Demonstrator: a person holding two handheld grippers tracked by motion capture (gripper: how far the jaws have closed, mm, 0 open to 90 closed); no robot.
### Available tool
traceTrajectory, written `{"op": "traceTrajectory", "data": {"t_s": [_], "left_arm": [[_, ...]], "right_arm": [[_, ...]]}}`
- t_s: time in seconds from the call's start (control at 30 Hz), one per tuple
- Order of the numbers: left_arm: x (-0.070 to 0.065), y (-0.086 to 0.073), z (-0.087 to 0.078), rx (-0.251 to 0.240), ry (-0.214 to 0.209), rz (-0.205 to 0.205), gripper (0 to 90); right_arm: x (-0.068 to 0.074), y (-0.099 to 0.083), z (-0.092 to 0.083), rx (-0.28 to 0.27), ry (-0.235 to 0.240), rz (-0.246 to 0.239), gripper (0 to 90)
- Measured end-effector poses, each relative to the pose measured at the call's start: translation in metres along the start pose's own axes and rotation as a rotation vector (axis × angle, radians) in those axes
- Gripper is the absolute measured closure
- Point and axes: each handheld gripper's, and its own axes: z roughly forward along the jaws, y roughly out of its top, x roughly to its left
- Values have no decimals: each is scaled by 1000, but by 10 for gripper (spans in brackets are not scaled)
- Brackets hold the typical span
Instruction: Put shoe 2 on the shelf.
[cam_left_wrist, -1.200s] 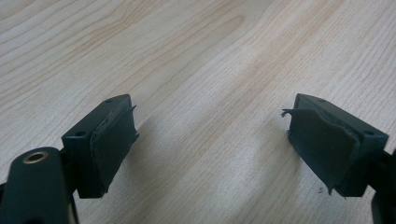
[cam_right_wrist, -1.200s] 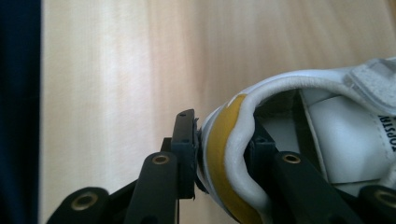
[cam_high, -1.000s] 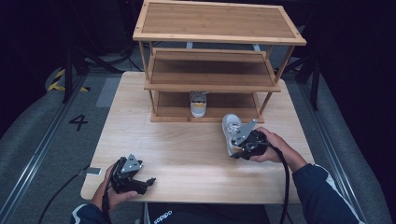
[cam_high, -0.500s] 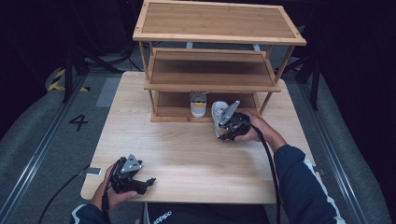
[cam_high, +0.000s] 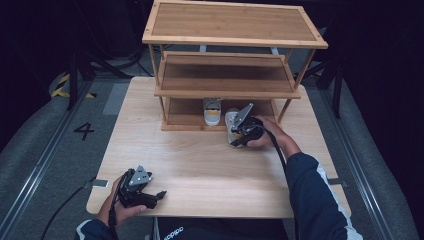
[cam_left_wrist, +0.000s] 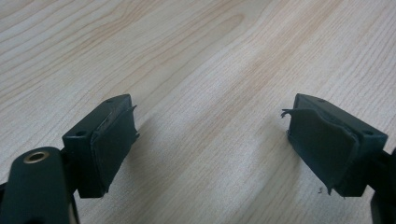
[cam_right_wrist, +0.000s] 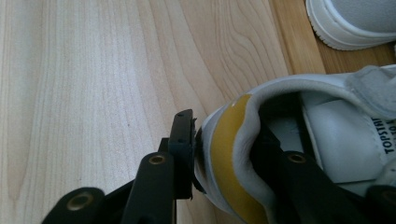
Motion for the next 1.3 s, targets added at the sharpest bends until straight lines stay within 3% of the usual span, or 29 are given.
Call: {"op": "traceTrajectory", "data": {"t_s": [0.07,0.1,0.13,0.27,0.43,0.6,0.67,0.7,1.0,1.1,1.2,1.3], "left_arm": [[0,0,0,0,0,1,156],[0,0,0,0,0,1,155],[0,0,0,1,0,1,155],[0,0,0,1,-2,2,155],[0,0,0,1,-1,1,155],[0,0,0,1,-1,1,155],[0,0,0,1,-1,1,155],[0,0,0,1,-1,1,155],[0,0,0,1,-1,2,155],[0,0,0,-3,0,-1,153],[0,0,0,-3,1,-1,153],[0,0,0,-3,1,-1,153]], "right_arm": [[1,1,-2,-10,-39,-4,648],[2,1,-4,-10,-36,2,622],[2,1,-6,-15,-73,1,593],[4,0,-15,-59,-111,31,501],[9,-7,-25,-98,-167,76,449],[22,-15,-46,-181,-238,107,404],[23,-17,-48,-190,-242,109,402],[29,-22,-55,-226,-269,132,381],[41,-47,-58,-259,-303,214,333],[42,-55,-48,-261,-283,264,336],[41,-56,-39,-240,-289,272,325],[37,-56,-27,-233,-278,317,300]]}}
